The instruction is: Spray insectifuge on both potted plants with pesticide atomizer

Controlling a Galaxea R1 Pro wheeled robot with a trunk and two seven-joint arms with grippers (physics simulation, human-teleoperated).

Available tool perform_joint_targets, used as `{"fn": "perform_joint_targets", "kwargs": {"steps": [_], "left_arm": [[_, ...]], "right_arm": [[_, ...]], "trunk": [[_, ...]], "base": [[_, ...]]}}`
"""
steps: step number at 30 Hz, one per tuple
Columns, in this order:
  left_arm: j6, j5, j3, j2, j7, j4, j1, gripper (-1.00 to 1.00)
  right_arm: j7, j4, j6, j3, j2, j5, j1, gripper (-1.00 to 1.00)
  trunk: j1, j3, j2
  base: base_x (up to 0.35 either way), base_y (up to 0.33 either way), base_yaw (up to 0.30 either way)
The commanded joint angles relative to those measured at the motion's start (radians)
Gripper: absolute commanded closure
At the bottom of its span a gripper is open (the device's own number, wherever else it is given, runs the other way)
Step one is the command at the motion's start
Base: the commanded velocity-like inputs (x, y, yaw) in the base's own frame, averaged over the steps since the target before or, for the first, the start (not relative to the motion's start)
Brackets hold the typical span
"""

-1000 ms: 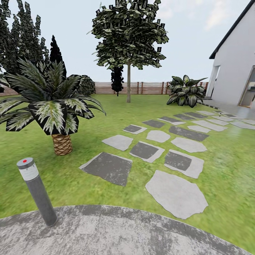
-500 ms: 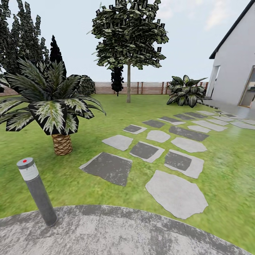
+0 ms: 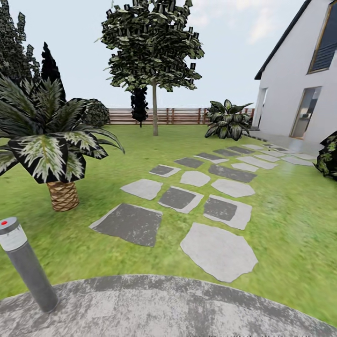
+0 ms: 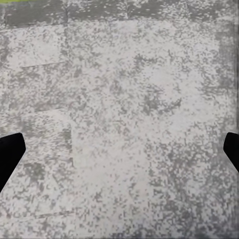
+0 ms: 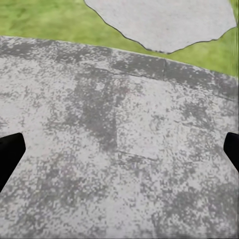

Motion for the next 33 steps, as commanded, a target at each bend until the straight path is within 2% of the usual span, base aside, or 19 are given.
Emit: {"fn": "perform_joint_targets", "kwargs": {"steps": [1,17,27,33], "left_arm": [[-0.003,-0.005,0.001,0.000,0.000,0.000,0.000,-1.00],[-0.005,-0.003,0.002,0.002,0.000,0.000,0.000,-1.00],[-0.004,-0.002,0.004,0.002,0.001,0.000,0.000,-1.00],[-0.003,-0.002,0.004,0.002,0.001,0.000,0.000,-1.00]], "right_arm": [[0.000,0.001,-0.003,-0.001,0.000,0.000,-0.001,-1.00],[0.000,0.002,-0.003,0.001,0.001,0.000,-0.001,-1.00],[0.000,0.002,-0.003,0.001,0.001,0.000,-0.001,-1.00],[0.000,0.002,-0.003,0.001,0.002,0.000,-0.001,-1.00]], "trunk": [[0.000,-0.001,-0.001],[0.000,-0.001,-0.001],[0.038,-0.032,-0.071],[0.061,-0.051,-0.113]], "base": [[0.000,0.000,-0.264],[0.000,0.000,-0.265],[0.000,0.000,-0.256],[0.000,0.000,-0.082]]}}
